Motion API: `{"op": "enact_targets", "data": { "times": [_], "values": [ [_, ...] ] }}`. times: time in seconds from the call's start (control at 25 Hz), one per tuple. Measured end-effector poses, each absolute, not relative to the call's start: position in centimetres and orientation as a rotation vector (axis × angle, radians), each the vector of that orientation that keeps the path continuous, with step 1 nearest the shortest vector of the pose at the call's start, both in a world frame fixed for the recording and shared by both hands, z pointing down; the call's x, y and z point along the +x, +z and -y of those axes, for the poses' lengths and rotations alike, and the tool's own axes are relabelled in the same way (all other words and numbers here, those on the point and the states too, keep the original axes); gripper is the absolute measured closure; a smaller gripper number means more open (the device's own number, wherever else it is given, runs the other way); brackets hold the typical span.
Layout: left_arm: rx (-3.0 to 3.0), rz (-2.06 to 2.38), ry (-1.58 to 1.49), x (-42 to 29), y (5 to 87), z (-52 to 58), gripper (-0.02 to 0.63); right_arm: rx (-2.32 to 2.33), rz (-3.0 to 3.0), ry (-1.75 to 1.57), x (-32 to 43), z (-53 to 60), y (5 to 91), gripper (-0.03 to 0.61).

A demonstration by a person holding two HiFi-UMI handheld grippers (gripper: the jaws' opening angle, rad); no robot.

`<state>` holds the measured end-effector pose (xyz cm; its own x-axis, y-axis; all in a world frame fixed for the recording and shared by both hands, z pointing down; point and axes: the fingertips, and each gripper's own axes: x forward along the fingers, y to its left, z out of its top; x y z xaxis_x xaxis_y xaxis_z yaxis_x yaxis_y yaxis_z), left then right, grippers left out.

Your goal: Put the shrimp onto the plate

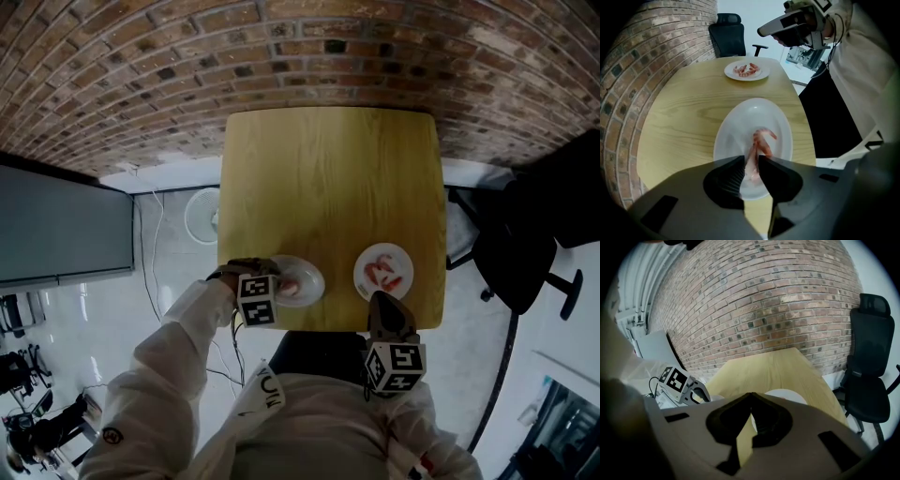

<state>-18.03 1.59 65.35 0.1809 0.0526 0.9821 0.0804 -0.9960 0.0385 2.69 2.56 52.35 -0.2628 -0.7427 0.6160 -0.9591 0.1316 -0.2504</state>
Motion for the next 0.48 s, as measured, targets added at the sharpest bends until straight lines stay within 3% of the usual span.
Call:
{"op": "enact_targets", "data": {
  "times": [0.48],
  "values": [
    [-2.387, 0.13, -2.007, -18.09, 65.35, -1.79, 0.534, 1.645, 2.072, 0.89, 3.01, -2.58, 52.58, 0.555]
  ]
}}
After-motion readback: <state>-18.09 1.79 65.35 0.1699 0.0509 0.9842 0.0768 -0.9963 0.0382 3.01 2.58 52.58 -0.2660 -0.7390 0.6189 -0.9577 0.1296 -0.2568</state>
